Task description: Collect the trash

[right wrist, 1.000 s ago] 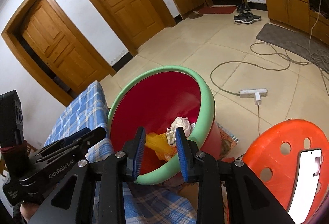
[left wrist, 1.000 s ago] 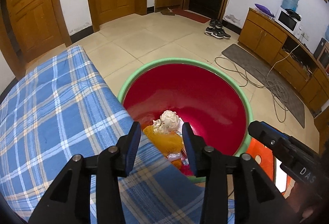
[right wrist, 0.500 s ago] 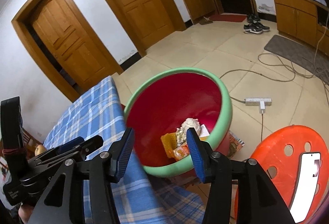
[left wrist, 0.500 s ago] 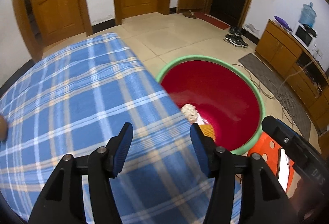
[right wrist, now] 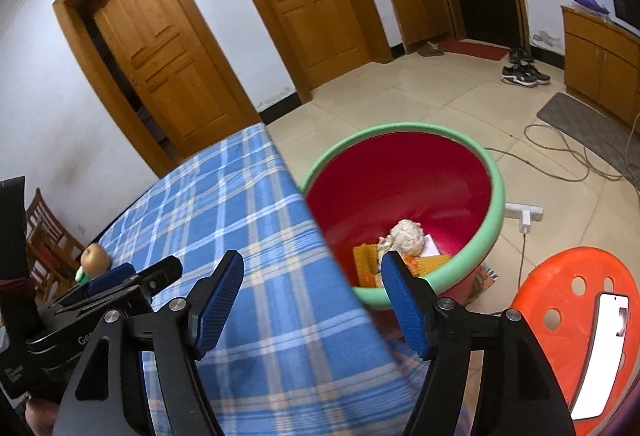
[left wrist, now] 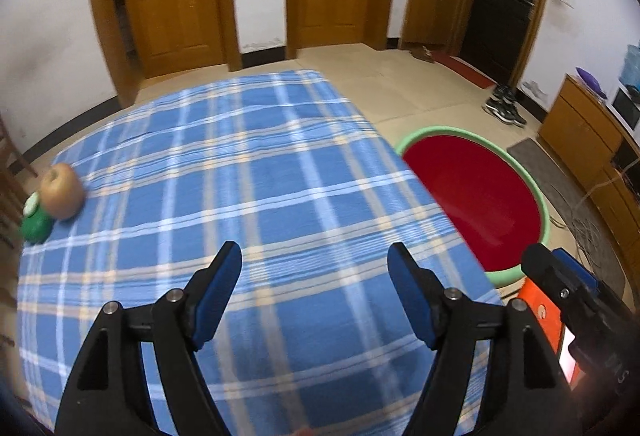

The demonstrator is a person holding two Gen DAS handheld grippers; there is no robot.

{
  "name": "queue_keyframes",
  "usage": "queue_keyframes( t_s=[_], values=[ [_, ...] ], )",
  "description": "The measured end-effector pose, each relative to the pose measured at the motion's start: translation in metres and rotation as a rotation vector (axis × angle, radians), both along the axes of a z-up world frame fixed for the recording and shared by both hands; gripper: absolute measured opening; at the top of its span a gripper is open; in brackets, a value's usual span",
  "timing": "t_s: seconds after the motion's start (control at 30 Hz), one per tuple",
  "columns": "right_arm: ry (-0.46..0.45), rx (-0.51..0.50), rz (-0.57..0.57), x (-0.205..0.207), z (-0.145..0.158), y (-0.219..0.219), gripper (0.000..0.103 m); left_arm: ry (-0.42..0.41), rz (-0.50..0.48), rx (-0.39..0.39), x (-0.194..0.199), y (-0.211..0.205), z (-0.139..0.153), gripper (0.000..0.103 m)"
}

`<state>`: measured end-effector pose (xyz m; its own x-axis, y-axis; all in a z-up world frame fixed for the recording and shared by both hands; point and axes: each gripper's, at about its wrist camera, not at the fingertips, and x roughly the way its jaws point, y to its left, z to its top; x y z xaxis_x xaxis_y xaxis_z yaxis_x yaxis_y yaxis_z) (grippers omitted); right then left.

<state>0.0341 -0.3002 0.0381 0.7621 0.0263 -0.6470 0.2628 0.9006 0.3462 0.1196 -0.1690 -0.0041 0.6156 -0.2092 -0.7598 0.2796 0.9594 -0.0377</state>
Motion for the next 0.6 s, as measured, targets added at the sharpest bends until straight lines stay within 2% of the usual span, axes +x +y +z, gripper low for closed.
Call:
queue_keyframes(
  t_s=[0.3,0.6],
  values=[
    [-0.009,-0.035,0.060,-0.006,0.003,0.038,0.074,-0.017,0.089,-0.026,-0.016,0.043,0.004,0.075],
    [-0.025,-0.044,0.085,-0.019,0.003,0.063,0.074,-0.061,0.123,-0.022,-0.031,0.068,0.008,0.075]
  ],
)
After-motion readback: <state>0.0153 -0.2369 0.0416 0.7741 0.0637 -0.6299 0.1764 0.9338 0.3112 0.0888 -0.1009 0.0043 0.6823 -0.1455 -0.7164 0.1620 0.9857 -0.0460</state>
